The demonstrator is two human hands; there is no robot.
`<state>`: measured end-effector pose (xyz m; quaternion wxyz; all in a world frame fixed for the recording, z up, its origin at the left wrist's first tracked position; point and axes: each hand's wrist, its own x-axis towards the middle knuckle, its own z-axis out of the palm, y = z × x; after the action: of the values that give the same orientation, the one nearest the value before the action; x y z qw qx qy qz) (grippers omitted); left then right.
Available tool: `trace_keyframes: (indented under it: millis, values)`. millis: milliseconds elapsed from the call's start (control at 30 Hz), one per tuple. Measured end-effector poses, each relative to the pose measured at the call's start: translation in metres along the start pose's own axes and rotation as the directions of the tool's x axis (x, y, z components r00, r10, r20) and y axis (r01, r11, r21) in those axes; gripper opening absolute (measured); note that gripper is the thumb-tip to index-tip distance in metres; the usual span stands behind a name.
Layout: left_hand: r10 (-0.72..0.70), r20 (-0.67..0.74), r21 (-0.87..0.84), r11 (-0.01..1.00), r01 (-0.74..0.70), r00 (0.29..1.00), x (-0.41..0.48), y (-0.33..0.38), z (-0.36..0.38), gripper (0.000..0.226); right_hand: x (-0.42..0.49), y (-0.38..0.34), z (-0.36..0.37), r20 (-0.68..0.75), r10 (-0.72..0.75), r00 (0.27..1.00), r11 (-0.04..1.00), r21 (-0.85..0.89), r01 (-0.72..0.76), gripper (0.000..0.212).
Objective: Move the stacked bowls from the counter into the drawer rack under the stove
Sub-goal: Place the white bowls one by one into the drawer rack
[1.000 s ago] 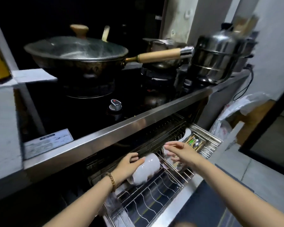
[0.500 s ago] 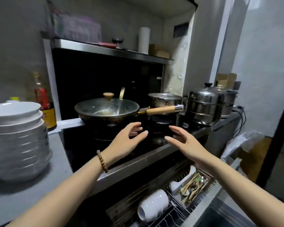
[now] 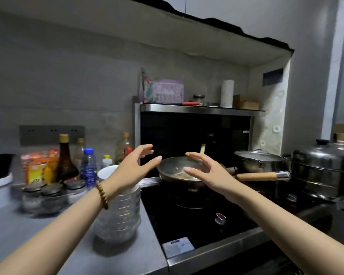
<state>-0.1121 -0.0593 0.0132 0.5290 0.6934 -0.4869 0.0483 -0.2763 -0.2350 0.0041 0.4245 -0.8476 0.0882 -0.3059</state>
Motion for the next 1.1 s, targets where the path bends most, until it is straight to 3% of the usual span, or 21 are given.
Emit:
trace_keyframes:
  millis: [400, 467, 667, 833, 1100]
  values:
    - [-0.223, -0.085, 0.037, 0.973, 0.227, 0.971, -0.018, -0.069, -0.091, 0.087, 0.056, -0.021, 0.107, 0.196, -0.050, 0.979, 0.998, 0.036, 0.044, 0.071]
    - [-0.255, -0.075, 0.037, 0.965, 0.258, 0.964, -0.020, -0.080, -0.095, 0.085, 0.061, -0.019, 0.119, 0.214, -0.047, 0.976, 0.998, 0.051, 0.037, 0.069]
    - [-0.346, -0.017, 0.083, 0.934, 0.347, 0.938, -0.027, -0.106, -0.093, 0.107, 0.071, -0.008, 0.138, 0.237, -0.051, 0.970, 0.998, 0.059, 0.038, 0.056]
    - [-0.352, 0.070, 0.024, 0.936, 0.352, 0.933, -0.028, -0.115, -0.086, 0.088, 0.076, -0.002, 0.144, 0.211, -0.080, 0.974, 0.996, 0.054, 0.070, 0.047]
    - [-0.331, 0.048, -0.044, 0.942, 0.333, 0.943, -0.026, -0.119, -0.079, 0.079, 0.078, 0.003, 0.151, 0.151, -0.121, 0.981, 0.991, 0.074, 0.111, 0.040]
